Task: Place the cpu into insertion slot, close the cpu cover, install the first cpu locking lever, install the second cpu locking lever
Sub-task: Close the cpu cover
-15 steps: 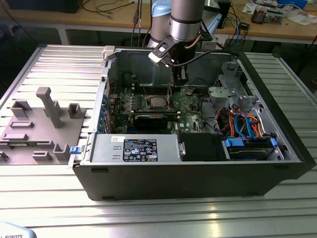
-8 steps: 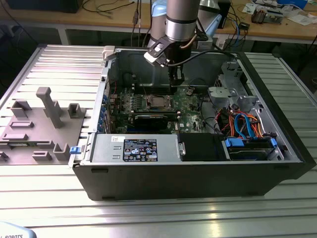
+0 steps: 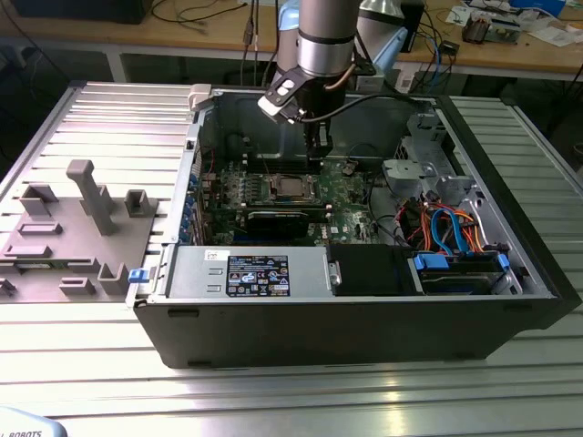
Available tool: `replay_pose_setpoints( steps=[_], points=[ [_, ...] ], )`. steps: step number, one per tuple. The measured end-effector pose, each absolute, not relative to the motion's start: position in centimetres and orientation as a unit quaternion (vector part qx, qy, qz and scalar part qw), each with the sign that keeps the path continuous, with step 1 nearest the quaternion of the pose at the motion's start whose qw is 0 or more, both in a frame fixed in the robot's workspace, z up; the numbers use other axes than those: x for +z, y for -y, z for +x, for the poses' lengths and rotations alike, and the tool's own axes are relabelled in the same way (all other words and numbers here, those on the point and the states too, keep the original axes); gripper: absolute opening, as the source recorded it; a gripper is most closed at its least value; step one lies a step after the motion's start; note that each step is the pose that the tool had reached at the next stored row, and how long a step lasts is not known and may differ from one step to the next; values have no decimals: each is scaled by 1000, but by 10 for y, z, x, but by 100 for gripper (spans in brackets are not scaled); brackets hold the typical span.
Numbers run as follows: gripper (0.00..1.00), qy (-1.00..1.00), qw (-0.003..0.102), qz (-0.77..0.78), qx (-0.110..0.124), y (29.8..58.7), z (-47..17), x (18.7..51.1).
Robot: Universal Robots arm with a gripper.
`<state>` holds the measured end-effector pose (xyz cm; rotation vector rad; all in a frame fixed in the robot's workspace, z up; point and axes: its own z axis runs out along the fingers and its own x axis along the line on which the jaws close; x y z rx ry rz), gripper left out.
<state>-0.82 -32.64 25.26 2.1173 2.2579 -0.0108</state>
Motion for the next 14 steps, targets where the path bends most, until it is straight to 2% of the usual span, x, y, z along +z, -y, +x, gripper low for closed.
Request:
replay_pose_setpoints(
  steps=[2, 6, 14],
  points=[
    [11, -729, 22, 684, -4, 326, -8, 252],
    [11, -726, 9, 687, -18, 326, -11, 251],
    [11, -725, 9, 688, -18, 326, -23, 248]
  ],
)
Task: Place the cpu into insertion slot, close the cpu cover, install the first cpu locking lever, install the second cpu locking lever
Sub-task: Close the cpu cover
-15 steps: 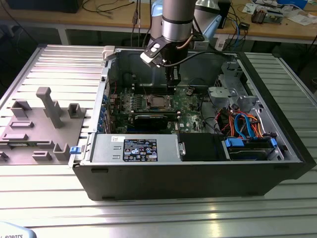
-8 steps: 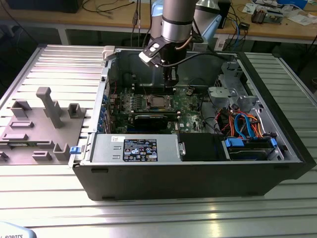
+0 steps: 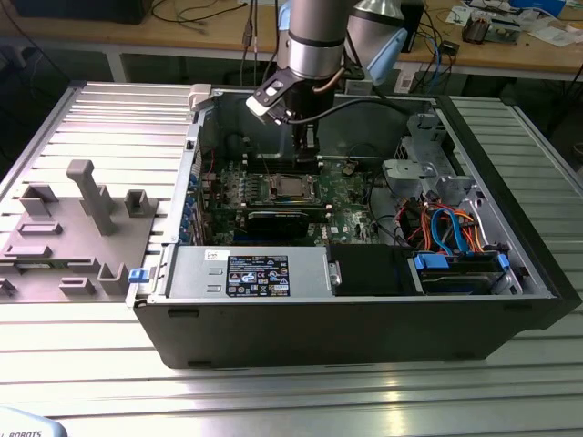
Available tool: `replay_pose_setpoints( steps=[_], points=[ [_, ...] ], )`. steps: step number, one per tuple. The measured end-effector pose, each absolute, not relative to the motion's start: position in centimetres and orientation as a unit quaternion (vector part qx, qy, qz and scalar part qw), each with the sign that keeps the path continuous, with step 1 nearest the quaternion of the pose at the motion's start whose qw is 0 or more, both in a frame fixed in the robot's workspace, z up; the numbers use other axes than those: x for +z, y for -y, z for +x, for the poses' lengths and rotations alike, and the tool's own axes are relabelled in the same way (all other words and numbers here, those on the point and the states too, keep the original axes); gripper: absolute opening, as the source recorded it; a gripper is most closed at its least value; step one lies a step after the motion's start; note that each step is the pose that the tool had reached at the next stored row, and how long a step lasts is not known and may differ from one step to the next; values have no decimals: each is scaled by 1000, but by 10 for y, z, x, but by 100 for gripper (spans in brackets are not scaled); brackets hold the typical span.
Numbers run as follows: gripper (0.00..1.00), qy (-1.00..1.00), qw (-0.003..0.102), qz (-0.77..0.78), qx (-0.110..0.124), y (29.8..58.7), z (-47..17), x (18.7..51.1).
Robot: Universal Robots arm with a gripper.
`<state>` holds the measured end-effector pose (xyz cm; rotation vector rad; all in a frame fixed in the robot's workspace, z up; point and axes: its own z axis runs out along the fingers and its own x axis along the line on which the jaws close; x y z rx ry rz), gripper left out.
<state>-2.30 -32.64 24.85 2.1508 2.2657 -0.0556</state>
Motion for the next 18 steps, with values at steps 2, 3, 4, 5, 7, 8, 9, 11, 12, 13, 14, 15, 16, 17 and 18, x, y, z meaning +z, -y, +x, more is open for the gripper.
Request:
replay_pose_setpoints(
  steps=[2, 3, 4, 5, 7, 8, 9, 11, 12, 13, 14, 15, 16, 17, 18],
  points=[
    [11, -725, 9, 688, -18, 326, -25, 248],
    [11, -725, 9, 688, -18, 326, -27, 247],
    [11, -725, 9, 688, -18, 326, -29, 247],
    [11, -725, 9, 688, -18, 326, -30, 246],
    [11, -725, 9, 688, -18, 326, -32, 245],
    [11, -725, 9, 688, -18, 326, -32, 245],
    [11, -725, 9, 688, -18, 326, -33, 244],
    [11, -725, 9, 688, -18, 326, -34, 243],
    [11, -725, 9, 688, -18, 326, -35, 243],
    [11, -725, 9, 688, -18, 326, -35, 242],
    [11, -725, 9, 688, -18, 326, -36, 242],
    [11, -725, 9, 688, -18, 326, -36, 241],
    [11, -725, 9, 688, -18, 326, -37, 241],
    [11, -725, 9, 688, -18, 326, -37, 240],
    [11, -725, 9, 688, -18, 326, -38, 240]
  ],
)
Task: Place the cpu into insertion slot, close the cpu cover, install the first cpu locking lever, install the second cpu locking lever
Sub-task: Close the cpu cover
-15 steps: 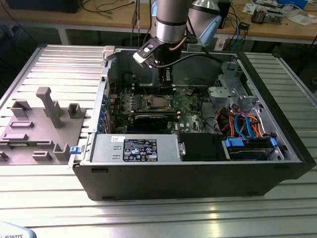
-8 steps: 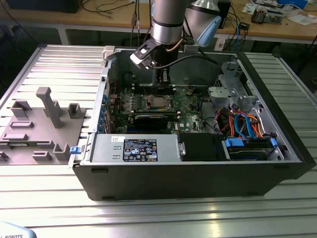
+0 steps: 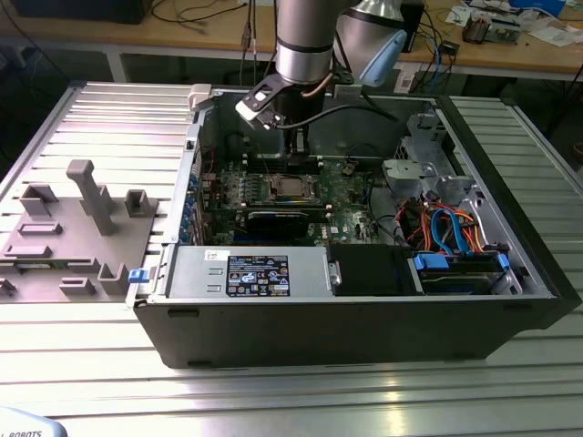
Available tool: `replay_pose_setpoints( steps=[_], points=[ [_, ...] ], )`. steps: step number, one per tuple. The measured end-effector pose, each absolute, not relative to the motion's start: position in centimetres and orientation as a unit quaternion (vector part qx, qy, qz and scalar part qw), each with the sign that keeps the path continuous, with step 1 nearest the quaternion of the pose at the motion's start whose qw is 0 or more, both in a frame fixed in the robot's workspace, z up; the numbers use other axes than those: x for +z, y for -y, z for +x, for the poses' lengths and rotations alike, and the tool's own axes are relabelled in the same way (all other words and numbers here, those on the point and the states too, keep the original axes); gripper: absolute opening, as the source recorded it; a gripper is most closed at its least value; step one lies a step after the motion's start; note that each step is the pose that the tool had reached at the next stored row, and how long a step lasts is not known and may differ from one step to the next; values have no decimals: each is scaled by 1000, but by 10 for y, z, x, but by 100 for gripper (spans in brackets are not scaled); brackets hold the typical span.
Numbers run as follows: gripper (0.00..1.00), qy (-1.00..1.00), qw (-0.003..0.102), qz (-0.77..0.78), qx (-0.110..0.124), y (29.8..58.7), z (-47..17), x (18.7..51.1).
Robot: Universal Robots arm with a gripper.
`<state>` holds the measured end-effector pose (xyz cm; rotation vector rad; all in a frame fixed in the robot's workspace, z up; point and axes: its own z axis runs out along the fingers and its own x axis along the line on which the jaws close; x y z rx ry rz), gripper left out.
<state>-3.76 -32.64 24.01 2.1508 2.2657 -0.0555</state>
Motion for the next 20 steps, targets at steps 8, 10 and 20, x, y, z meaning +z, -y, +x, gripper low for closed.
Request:
replay_pose_setpoints(
  steps=[8, 10, 20],
  points=[
    [11, -725, 9, 688, -18, 326, -40, 236],
    [11, -725, 9, 688, -18, 326, -41, 236],
    [11, -725, 9, 688, -18, 326, -43, 228]
  ],
)
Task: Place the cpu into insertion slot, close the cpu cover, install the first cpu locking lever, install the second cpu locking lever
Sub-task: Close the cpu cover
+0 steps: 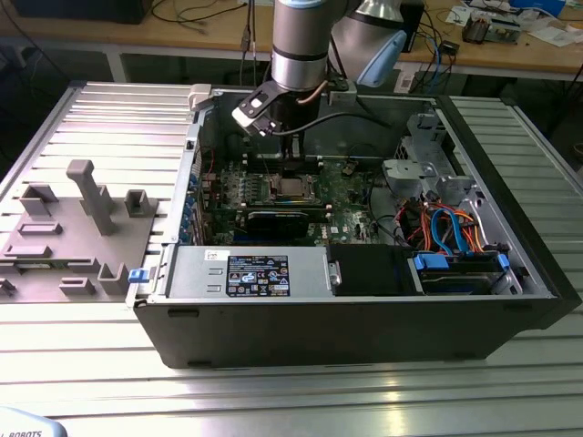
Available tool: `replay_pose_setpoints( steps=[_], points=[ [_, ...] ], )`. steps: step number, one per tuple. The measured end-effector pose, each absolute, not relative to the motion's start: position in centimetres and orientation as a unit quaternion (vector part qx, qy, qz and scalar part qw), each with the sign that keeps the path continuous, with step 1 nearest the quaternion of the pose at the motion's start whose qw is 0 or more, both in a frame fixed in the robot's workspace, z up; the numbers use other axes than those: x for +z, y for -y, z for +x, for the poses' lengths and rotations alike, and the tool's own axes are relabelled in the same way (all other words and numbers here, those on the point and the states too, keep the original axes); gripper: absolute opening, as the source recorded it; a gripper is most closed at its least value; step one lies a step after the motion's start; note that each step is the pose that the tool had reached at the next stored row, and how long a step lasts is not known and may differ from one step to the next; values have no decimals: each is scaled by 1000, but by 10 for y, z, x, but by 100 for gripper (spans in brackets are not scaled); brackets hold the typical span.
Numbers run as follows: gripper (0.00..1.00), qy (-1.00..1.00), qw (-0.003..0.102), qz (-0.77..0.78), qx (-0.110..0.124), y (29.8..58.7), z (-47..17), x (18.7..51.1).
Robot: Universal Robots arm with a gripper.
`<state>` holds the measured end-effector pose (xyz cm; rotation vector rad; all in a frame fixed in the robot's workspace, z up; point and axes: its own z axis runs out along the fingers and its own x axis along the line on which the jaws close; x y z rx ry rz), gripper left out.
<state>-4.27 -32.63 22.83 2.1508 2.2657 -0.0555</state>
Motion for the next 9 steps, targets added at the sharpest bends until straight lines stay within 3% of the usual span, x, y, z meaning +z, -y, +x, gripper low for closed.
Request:
replay_pose_setpoints(
  steps=[9],
  points=[
    [11, -725, 9, 688, -18, 326, -46, 221]
  ],
)
